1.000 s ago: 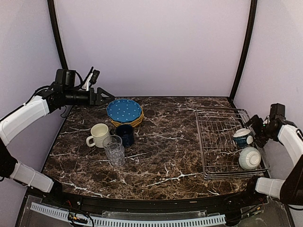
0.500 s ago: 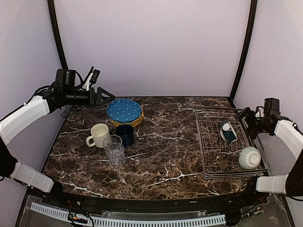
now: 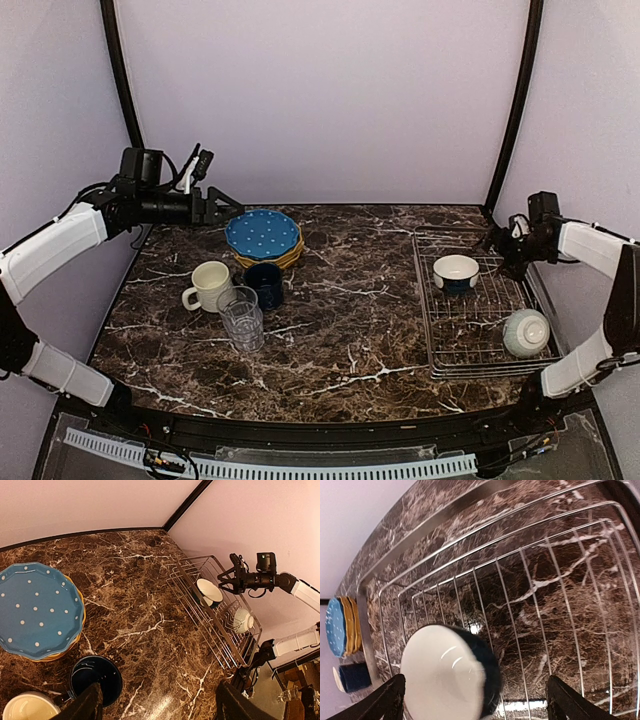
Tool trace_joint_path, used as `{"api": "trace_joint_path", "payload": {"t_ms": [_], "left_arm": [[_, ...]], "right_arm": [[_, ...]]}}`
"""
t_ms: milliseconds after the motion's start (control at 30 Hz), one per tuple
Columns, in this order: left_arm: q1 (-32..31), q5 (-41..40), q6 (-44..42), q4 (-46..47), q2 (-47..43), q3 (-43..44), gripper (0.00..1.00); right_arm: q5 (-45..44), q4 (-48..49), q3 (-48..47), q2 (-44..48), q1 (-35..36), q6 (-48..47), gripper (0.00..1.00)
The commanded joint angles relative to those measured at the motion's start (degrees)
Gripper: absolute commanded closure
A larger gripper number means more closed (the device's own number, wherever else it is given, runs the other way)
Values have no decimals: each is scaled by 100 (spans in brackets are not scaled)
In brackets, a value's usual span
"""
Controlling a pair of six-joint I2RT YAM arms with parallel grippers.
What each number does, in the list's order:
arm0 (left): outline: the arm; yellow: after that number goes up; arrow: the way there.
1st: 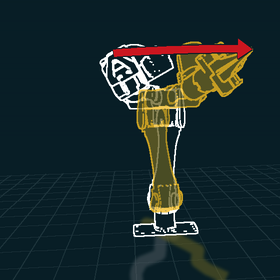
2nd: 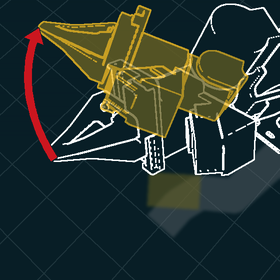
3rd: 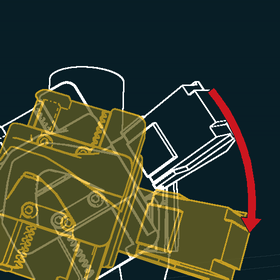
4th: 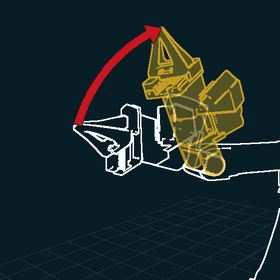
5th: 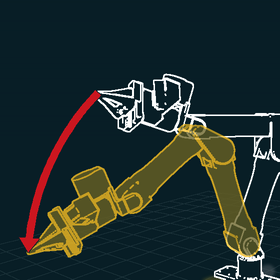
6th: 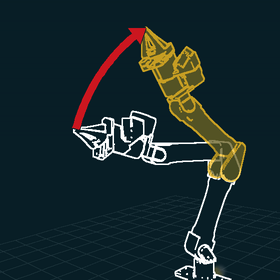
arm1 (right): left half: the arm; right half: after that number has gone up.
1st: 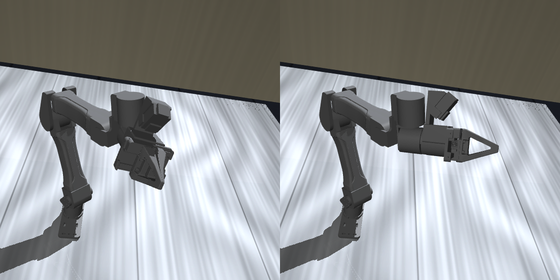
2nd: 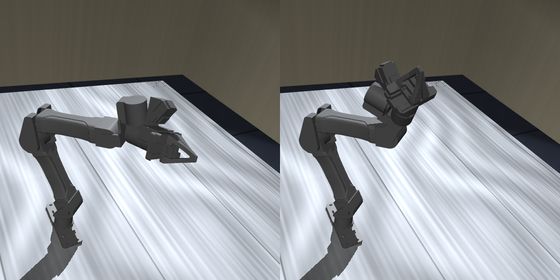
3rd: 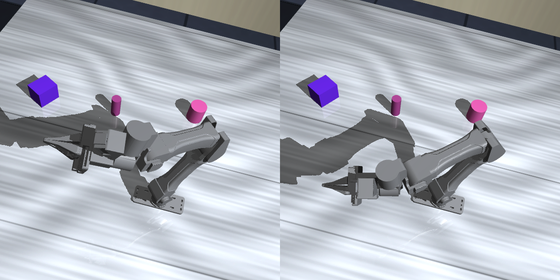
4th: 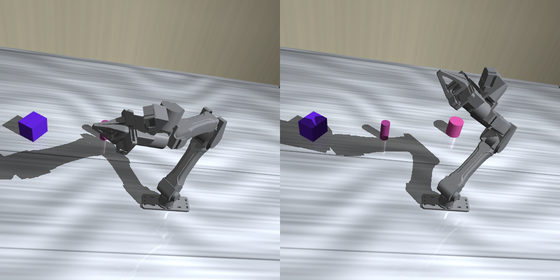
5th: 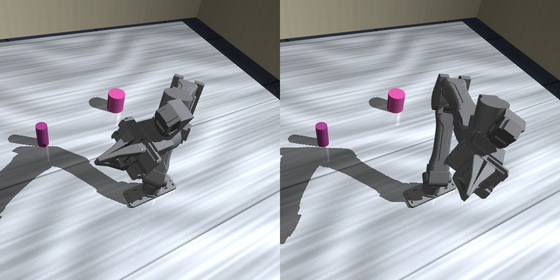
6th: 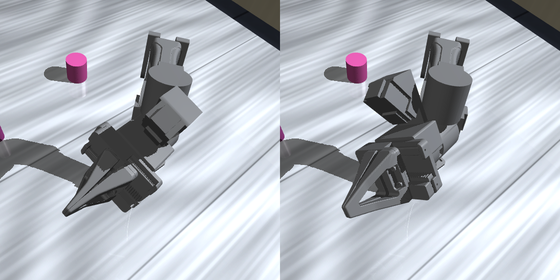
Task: Unload the mixed dishes from the dish rack
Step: Grab the bowl from the dish rack.
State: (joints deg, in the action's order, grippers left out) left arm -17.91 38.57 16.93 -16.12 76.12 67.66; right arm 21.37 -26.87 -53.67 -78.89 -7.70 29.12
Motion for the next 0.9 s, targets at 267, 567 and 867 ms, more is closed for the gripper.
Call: {"api": "trace_joint_path", "payload": {"t_ms": [267,567,867], "left_arm": [[-19,137,4,102,62,-130,23],[-19,155,21,103,137,-130,23],[-19,173,30,100,155,-139,23]], "right_arm": [[-422,-292,-198,-905,618,-575,14],[-592,-664,-395,-475,707,-962,21],[-1396,-867,-511,-407,700,-939,15]]}}
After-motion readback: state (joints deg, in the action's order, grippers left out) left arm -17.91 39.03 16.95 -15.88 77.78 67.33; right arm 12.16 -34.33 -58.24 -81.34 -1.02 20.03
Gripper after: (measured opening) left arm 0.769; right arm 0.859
